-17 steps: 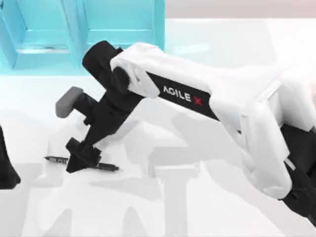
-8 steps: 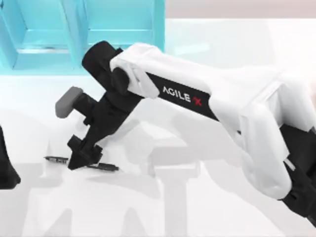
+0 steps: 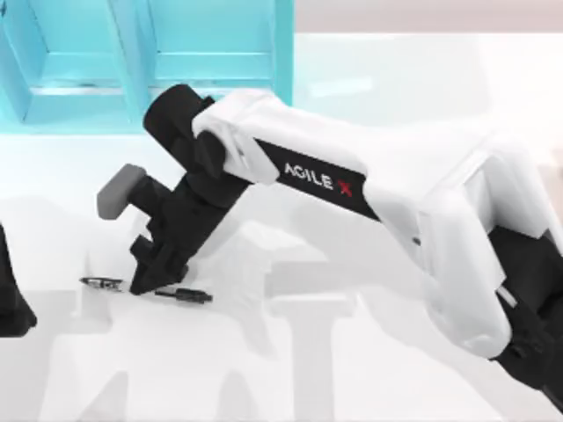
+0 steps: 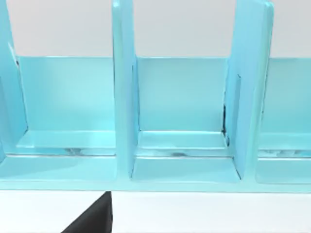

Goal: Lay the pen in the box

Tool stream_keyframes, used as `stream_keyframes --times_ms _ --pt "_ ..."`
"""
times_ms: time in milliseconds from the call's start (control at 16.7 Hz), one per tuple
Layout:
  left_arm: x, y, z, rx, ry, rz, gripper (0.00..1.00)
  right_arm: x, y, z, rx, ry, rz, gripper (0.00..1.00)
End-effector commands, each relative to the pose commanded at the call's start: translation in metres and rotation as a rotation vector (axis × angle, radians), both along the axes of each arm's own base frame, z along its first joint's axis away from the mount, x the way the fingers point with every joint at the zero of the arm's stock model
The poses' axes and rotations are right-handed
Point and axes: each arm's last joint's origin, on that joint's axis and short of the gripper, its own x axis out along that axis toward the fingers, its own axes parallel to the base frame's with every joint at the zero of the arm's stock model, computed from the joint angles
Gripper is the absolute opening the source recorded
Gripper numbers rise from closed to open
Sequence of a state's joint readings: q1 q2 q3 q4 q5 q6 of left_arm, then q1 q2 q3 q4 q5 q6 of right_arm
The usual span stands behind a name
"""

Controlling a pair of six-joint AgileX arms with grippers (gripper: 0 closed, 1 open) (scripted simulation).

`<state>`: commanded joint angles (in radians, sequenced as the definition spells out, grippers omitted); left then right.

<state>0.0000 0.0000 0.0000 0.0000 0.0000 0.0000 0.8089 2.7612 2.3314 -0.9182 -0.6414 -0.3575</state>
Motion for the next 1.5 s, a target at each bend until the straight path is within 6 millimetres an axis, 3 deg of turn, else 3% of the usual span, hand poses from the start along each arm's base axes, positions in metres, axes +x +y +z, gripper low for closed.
stream_keyframes --times_ms 480,540,840,1200,1500 --pt "0.0 0.0 0.0 0.0 0.0 0.0 1.0 0.0 0.0 0.0 0.0 0.0 0.0 0.0" --pt "0.0 0.0 0.0 0.0 0.0 0.0 1.0 0.009 -0.002 0.025 0.041 -0.051 -0.011 0.0" --pt "0.0 0.0 0.0 0.0 0.0 0.0 1.0 0.011 0.0 0.044 0.034 -0.043 -0.01 0.0" --pt "0.0 0.0 0.0 0.0 0.0 0.0 1.0 0.008 0.0 0.109 0.052 -0.057 -0.009 0.0" --pt "0.0 0.0 0.0 0.0 0.0 0.0 1.0 0.006 -0.005 0.124 0.045 -0.053 -0.014 0.0"
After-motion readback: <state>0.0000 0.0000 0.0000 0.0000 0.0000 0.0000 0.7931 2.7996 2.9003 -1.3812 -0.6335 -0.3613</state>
